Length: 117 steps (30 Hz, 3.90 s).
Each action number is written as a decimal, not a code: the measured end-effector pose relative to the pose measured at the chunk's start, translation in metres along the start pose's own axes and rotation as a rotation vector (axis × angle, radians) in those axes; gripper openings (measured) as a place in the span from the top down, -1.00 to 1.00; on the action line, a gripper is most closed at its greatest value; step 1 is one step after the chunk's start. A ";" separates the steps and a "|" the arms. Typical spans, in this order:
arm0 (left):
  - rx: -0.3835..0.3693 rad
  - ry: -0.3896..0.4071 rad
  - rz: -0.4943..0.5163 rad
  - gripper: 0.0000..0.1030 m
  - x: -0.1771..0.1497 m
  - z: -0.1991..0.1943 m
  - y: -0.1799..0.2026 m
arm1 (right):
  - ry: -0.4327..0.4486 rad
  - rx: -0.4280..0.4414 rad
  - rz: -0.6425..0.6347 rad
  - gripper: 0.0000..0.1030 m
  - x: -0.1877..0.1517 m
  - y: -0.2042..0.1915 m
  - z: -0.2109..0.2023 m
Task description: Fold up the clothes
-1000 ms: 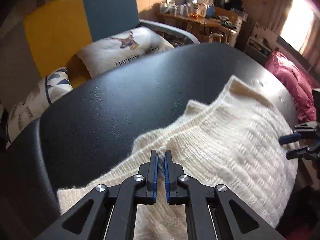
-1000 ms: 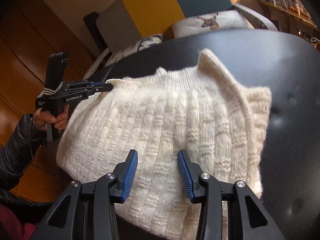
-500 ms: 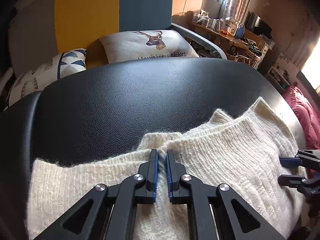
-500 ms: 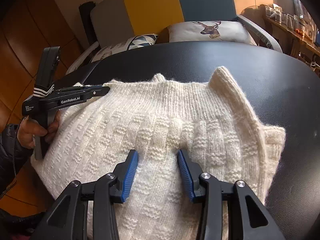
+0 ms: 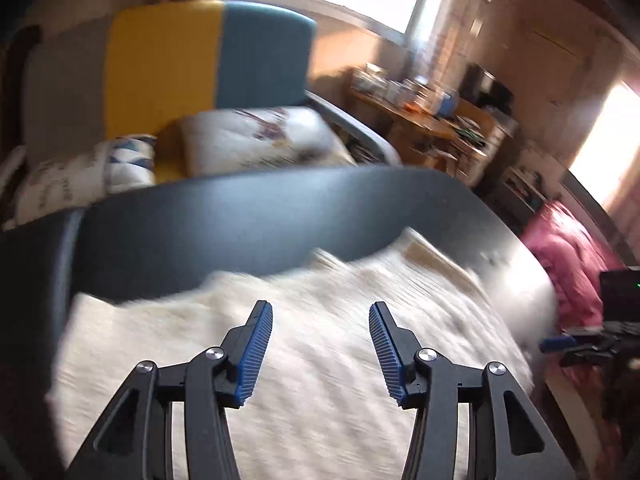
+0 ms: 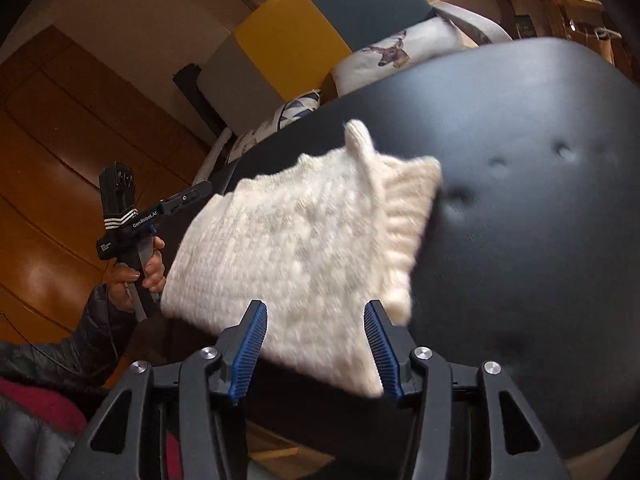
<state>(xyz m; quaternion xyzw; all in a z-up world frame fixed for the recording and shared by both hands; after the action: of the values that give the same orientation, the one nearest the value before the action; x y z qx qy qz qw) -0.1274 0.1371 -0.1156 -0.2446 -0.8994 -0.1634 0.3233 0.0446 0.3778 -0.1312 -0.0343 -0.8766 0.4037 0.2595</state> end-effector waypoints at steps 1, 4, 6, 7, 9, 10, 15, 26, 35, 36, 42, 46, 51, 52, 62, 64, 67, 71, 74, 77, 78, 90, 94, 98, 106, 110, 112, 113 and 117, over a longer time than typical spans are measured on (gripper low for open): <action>-0.025 -0.019 0.033 0.00 -0.005 0.005 0.018 | -0.012 0.005 -0.007 -0.02 -0.006 0.003 0.000; -0.062 -0.053 0.136 0.00 -0.010 0.020 0.065 | -0.032 0.014 -0.055 -0.02 -0.016 0.009 0.005; -0.088 -0.061 0.167 0.00 -0.008 0.026 0.086 | -0.023 0.040 -0.082 -0.02 -0.010 0.014 0.011; -0.096 -0.063 0.179 0.00 -0.006 0.029 0.094 | -0.019 0.063 -0.087 -0.02 -0.006 0.017 0.014; -0.101 -0.066 0.184 0.00 -0.001 0.034 0.102 | -0.017 0.107 -0.088 -0.02 0.002 0.024 0.021; -0.105 -0.069 0.186 0.00 0.001 0.037 0.106 | -0.021 0.126 -0.082 -0.02 0.004 0.027 0.023; -0.121 -0.083 0.214 0.00 0.004 0.046 0.117 | -0.111 0.307 -0.033 -0.02 0.010 0.035 0.046; -0.149 -0.115 0.321 0.00 -0.014 0.060 0.140 | -0.321 0.455 -0.133 -0.09 0.018 -0.003 0.055; -0.131 -0.129 0.386 0.01 -0.016 0.068 0.145 | -0.697 0.466 -0.178 -0.09 -0.015 -0.020 0.090; -0.125 -0.138 0.400 0.01 -0.019 0.071 0.147 | -0.749 0.476 -0.192 -0.10 -0.023 -0.025 0.089; -0.119 -0.115 0.377 -0.13 -0.042 0.083 0.157 | -0.808 0.438 -0.168 0.16 -0.051 -0.017 0.091; -0.125 -0.107 0.352 -0.13 -0.041 0.081 0.155 | -0.701 0.417 -0.115 0.17 -0.051 -0.012 0.080; -0.173 -0.112 0.222 -0.13 -0.025 0.062 0.139 | -0.532 0.275 -0.116 0.00 -0.034 -0.012 0.038; -0.169 -0.092 0.199 -0.13 -0.021 0.055 0.132 | -0.488 0.239 -0.121 0.00 -0.027 -0.012 0.026; -0.078 -0.030 0.156 -0.14 -0.022 0.031 0.090 | -0.056 -0.206 -0.152 0.00 0.094 -0.012 0.036; -0.071 -0.011 0.195 -0.14 -0.025 0.028 0.093 | -0.087 -0.260 -0.193 0.00 0.107 -0.006 0.055; -0.069 0.001 0.235 -0.14 -0.029 0.027 0.096 | -0.148 -0.330 -0.204 0.46 0.112 0.012 0.083; -0.019 -0.003 0.285 0.09 -0.026 0.040 0.098 | -0.185 -0.425 -0.282 0.89 0.110 0.012 0.098; 0.018 0.018 0.256 0.32 -0.012 0.055 0.093 | -0.181 -0.502 -0.337 0.89 0.112 0.009 0.090; 0.009 -0.078 0.184 0.32 -0.014 0.090 0.086 | -0.195 -0.522 -0.270 0.90 0.104 0.032 0.089; 0.001 -0.101 0.186 0.31 -0.017 0.099 0.087 | -0.199 -0.528 -0.248 0.90 0.102 0.040 0.088; -0.012 -0.085 0.082 0.15 -0.011 0.075 0.081 | -0.017 -0.356 -0.041 0.63 0.099 0.061 0.042; 0.014 -0.002 0.007 0.07 -0.018 0.031 0.058 | 0.050 -0.340 -0.109 0.60 0.094 0.025 0.030; 0.063 0.021 -0.101 0.01 -0.050 -0.009 0.025 | 0.064 -0.285 -0.194 0.56 0.076 -0.023 0.050; 0.162 0.075 -0.405 -0.01 -0.134 -0.098 -0.106 | -0.062 -0.182 -0.242 0.52 0.037 -0.080 0.177; 0.140 0.085 -0.464 -0.06 -0.166 -0.127 -0.164 | -0.065 -0.239 -0.265 0.52 0.037 -0.079 0.193; 0.113 0.069 -0.415 -0.06 -0.175 -0.130 -0.171 | -0.081 -0.247 -0.282 0.52 0.039 -0.075 0.197; 0.090 0.057 -0.374 -0.06 -0.178 -0.128 -0.168 | -0.091 -0.244 -0.297 0.54 0.039 -0.074 0.196; -0.036 0.025 -0.276 -0.07 -0.179 -0.110 -0.151 | -0.121 -0.255 -0.362 0.57 0.038 -0.066 0.192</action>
<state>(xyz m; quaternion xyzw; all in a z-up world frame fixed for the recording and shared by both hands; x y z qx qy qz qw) -0.0346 -0.0971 -0.1728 -0.1221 -0.9173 -0.2254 0.3046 -0.0715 0.2109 -0.1707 0.1150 -0.9264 0.2378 0.2682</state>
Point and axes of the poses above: each gripper's, at about its wrist camera, not at the fingertips, and z roughly the way its jaws point, y to its right, x to its top, the point moved 5 cm from there along z, roughly the way its jaws point, and after that the axes turned 10 degrees about x, right-handed, at the moved point
